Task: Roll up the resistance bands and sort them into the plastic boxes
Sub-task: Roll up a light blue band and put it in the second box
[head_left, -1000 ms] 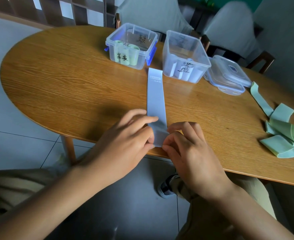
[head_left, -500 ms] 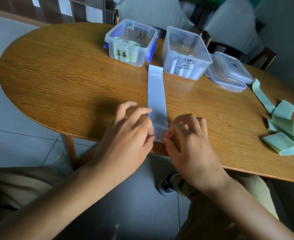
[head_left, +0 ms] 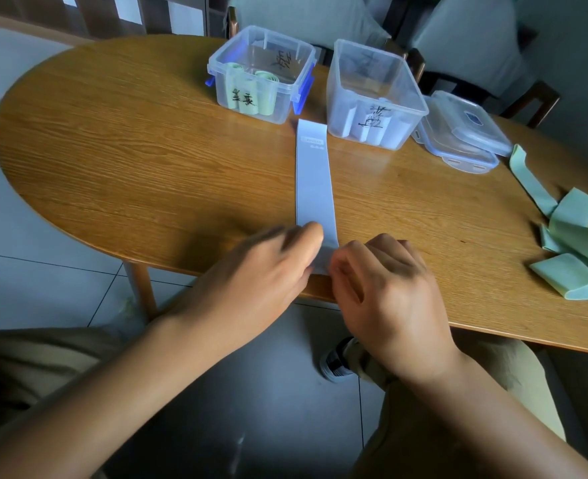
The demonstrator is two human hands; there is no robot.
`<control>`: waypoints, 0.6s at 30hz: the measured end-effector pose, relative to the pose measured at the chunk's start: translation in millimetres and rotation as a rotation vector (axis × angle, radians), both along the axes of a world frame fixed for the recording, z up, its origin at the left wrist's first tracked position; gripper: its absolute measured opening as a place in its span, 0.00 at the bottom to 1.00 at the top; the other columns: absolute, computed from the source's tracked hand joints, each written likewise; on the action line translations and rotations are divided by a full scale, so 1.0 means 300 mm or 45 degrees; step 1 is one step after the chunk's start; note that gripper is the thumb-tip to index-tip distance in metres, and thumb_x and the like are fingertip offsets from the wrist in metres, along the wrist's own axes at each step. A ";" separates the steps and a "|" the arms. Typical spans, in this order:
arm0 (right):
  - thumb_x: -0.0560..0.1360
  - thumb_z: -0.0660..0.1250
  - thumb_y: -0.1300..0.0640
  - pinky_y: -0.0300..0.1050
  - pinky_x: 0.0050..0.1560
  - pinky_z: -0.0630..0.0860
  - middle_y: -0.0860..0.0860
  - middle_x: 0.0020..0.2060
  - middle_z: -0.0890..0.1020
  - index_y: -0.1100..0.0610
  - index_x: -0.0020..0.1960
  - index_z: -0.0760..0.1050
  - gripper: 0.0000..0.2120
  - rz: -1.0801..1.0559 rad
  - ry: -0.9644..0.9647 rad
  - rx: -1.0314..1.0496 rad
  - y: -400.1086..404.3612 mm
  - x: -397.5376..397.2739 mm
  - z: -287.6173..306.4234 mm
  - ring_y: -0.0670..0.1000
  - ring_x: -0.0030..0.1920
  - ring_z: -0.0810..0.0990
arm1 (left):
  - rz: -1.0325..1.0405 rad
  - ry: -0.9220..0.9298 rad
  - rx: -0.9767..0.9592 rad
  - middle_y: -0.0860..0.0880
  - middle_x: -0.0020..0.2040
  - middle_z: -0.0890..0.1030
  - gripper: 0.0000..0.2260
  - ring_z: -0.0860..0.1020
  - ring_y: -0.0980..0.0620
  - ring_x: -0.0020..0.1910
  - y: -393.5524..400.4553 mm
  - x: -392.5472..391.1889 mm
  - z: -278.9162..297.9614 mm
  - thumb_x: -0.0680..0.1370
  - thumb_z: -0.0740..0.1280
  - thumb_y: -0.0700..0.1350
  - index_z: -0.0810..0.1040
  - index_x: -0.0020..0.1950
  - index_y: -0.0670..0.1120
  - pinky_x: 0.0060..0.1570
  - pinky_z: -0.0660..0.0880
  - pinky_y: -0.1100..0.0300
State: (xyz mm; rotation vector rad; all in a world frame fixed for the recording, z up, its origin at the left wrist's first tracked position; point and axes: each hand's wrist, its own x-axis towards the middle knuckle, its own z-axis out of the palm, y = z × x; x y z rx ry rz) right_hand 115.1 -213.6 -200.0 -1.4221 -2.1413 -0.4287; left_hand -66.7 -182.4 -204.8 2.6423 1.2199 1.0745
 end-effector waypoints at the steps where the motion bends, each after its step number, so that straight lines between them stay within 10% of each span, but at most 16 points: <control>1: 0.77 0.67 0.64 0.54 0.41 0.71 0.51 0.33 0.78 0.59 0.40 0.77 0.07 0.021 -0.014 0.017 -0.004 0.002 -0.001 0.57 0.39 0.77 | 0.000 0.008 0.018 0.50 0.35 0.68 0.14 0.64 0.51 0.34 0.001 -0.005 -0.006 0.74 0.70 0.36 0.64 0.42 0.46 0.31 0.72 0.53; 18: 0.74 0.75 0.63 0.48 0.45 0.75 0.49 0.39 0.82 0.57 0.43 0.85 0.03 0.060 0.262 -0.106 -0.018 0.034 -0.032 0.54 0.46 0.77 | 0.045 -0.050 0.035 0.46 0.40 0.74 0.07 0.71 0.47 0.42 -0.020 0.009 -0.064 0.80 0.69 0.37 0.78 0.41 0.40 0.42 0.73 0.50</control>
